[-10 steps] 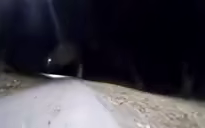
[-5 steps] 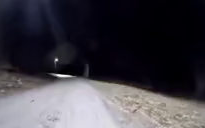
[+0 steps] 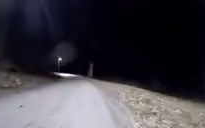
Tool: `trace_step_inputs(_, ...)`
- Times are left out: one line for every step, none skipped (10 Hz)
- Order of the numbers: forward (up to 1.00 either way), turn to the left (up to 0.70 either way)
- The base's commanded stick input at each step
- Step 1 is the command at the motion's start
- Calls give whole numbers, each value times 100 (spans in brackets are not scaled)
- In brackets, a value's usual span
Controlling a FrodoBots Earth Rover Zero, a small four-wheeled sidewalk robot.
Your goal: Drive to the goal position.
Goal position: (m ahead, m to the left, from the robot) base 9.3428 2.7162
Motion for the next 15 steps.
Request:
trace_step_inputs(0,39)
trace_step_inputs(0,23)
trace_step_inputs(0,6)
trace_step_inputs(0,0)
trace_step_inputs(0,0)
trace_step_inputs(0,0)
trace_step_inputs(0,0)
trace_step_inputs(0,0)
trace_step_inputs(0,0)
trace_step_inputs(0,0)
trace_step_inputs(0,0)
trace_step_inputs(0,0)
trace_step_inputs(65,0)
trace_step_inputs(100,0)
trace_step_inputs(100,0)
